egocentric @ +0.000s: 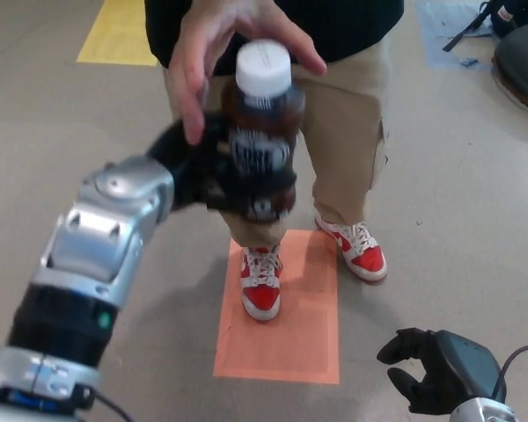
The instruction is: The robot recieved a bottle of protein shake from a person using its left hand and then shake the protein up and down 2 two times and hand it back to the person
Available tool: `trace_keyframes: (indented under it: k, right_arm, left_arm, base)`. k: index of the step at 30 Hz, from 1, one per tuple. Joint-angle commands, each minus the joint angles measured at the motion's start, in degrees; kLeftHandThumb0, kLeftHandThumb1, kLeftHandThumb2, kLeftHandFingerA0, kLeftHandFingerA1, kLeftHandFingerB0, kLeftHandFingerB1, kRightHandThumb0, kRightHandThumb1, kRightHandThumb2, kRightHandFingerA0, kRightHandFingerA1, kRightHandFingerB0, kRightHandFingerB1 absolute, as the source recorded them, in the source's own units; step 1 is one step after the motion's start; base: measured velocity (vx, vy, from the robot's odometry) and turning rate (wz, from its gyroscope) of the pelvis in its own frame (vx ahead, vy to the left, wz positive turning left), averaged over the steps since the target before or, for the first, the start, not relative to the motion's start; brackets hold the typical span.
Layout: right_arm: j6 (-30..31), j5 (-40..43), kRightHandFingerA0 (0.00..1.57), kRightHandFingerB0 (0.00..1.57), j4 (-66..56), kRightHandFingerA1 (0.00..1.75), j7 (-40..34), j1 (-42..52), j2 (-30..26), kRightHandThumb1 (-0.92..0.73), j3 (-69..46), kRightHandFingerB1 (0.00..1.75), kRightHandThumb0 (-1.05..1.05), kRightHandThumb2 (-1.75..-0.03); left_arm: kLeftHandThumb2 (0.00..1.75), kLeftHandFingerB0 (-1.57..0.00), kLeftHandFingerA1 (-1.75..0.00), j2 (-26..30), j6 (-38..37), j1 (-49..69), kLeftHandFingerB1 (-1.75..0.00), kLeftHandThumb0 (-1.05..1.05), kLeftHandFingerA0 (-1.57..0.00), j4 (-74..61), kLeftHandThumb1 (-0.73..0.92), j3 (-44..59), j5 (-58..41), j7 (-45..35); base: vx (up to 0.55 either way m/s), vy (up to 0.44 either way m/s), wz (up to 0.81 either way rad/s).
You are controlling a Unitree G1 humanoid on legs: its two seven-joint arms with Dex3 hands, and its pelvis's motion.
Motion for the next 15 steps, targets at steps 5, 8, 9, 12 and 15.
trace_keyframes:
  k: [5,8,9,12,15]
  right_arm:
    - [0.14,0.19,0.98,0.88,-0.16,0.88,0.76,-0.48,-0.9,-0.67,-0.58,0.52,-0.37,-0.71]
    - [-0.13,0.34,0.97,0.88,-0.18,0.9,0.71,-0.34,-0.93,-0.66,-0.76,0.52,-0.36,-0.7]
    - [0.3,0.15,0.98,0.88,-0.15,0.91,0.56,-0.36,-0.86,-0.66,-0.6,0.52,-0.37,-0.7]
    - [0.68,0.44,0.97,0.88,-0.1,0.86,0.95,-0.53,-0.53,-0.67,-0.85,0.51,-0.36,-0.68]
    - [0.53,0.2,0.96,0.88,-0.12,0.88,0.78,-0.48,-0.62,-0.67,-0.66,0.52,-0.37,-0.7]
  left_arm:
    - [0.66,-0.59,-1.63,2.45,3.6,-6.39,-1.09,-0.2,-0.79,1.42,0.81,3.44,-0.24,0.54]
    - [0.66,-0.58,-1.66,2.43,3.48,-6.87,-1.15,-0.16,-0.79,1.33,0.82,4.0,-0.63,0.11]
    - [0.67,-0.58,-1.63,2.55,3.63,-6.76,-1.13,-0.19,-0.77,0.69,0.81,3.85,-0.52,-0.04]
    - [0.66,-0.59,-1.64,2.62,3.46,-6.54,-1.19,-0.17,-0.76,0.1,0.81,4.05,-0.8,-0.52]
    - [0.67,-0.65,-1.61,2.42,4.07,-6.23,-1.09,-0.17,-0.79,-0.55,0.79,4.24,-1.02,-0.52]
  base:
    - [0.0,0.0,0.0]
    - [0.0,0.0,0.0]
    - [0.0,0.0,0.0]
    - [0.0,0.0,0.0]
    - [0.0,0.0,0.0]
